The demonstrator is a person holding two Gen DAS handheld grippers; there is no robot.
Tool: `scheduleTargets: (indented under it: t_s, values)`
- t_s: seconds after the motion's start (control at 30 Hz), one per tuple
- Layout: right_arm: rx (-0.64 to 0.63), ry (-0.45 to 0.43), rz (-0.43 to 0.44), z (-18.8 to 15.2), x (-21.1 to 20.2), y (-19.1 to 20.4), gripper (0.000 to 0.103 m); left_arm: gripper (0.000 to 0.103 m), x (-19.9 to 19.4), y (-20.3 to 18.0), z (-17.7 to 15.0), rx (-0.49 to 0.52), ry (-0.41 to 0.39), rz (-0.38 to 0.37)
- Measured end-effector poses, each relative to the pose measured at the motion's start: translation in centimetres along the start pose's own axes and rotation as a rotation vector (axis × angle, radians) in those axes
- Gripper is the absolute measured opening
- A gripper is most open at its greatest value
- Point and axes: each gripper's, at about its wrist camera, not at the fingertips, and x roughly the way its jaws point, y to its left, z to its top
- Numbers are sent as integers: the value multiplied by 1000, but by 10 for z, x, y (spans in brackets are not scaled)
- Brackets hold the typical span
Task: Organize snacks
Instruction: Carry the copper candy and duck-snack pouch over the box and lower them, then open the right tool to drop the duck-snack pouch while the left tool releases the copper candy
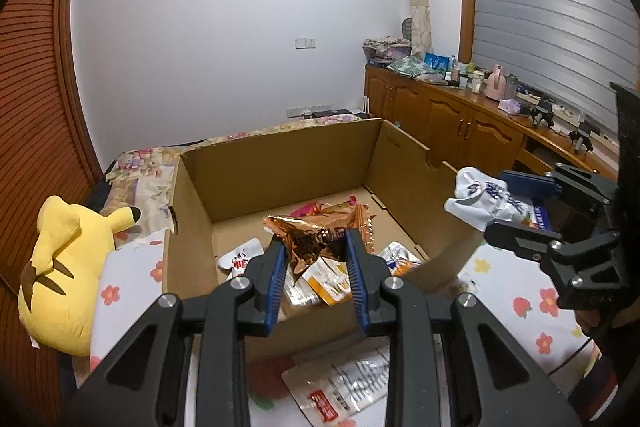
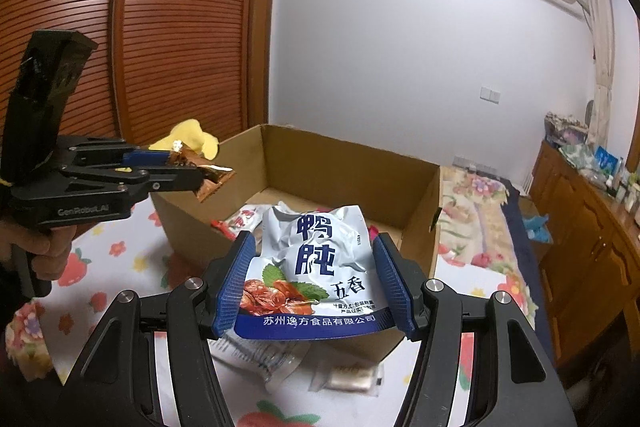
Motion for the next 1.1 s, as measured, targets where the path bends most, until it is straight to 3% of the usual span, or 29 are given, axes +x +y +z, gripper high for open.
scheduleTargets:
  t_s: [0.23,0.43,0.67,1.0,1.1]
  values:
    - [19,34,-53,4,20,-13,62,28,31,5,2,-13,53,24]
    - [41,57,-35,15,41,-21,62,31,40,10,1,-12,66,47]
    - [67,96,2,24,72,-20,63,50,40,14,1,-17,49,69]
    - [91,144,4,19,94,-17,64,53,42,25,-2,-36,60,89]
    - [92,146,-9,19,96,-17,65,60,40,24,-4,-39,56,78]
